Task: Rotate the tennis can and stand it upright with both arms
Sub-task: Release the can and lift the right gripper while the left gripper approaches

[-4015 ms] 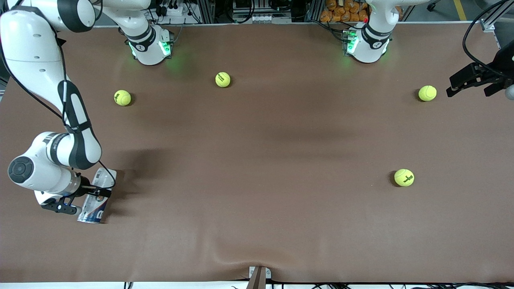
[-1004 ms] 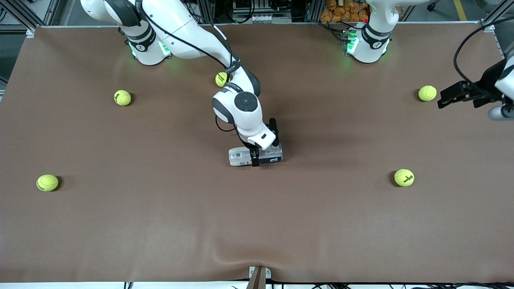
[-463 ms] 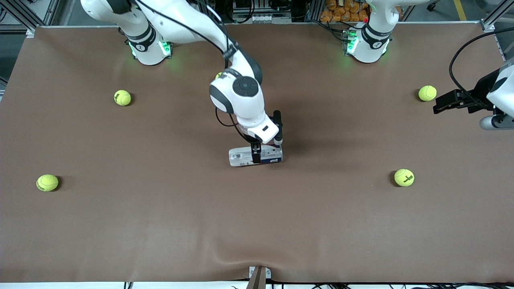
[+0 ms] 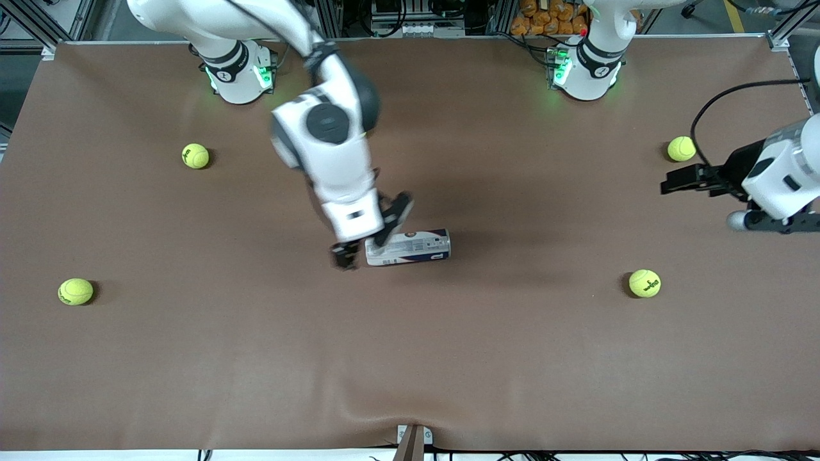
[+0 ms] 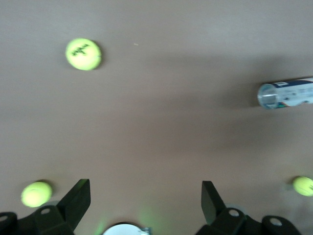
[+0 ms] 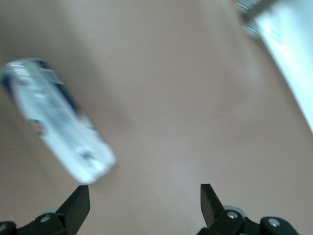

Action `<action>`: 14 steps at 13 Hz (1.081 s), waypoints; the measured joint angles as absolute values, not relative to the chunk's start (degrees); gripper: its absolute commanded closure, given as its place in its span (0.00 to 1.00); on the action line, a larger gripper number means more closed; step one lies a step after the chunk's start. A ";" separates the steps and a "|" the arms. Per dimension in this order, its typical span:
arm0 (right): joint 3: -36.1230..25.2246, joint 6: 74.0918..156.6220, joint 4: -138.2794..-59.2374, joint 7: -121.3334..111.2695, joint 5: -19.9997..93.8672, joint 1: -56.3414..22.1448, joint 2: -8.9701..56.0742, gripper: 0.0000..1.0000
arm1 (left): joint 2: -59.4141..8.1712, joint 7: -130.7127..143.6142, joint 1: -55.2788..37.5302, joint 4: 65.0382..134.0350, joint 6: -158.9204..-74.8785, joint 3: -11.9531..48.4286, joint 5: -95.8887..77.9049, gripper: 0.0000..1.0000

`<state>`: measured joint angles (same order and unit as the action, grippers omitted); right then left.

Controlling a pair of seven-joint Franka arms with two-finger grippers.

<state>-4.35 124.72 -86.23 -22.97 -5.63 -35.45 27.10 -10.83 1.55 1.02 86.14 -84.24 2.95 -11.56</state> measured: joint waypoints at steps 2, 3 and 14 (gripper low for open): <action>-4.46 122.41 -86.22 -22.09 -5.63 -28.53 24.67 0.00 | -13.56 1.52 1.04 86.18 -84.28 2.91 -19.25 0.00; -4.51 121.33 -86.20 -21.53 -5.63 -25.61 23.47 0.00 | -15.06 1.52 1.04 86.22 -84.44 2.91 -22.79 0.00; -4.28 90.57 -86.11 -3.18 -0.72 -0.20 3.28 0.00 | -25.44 1.12 -3.49 91.57 -101.18 3.70 -46.68 0.00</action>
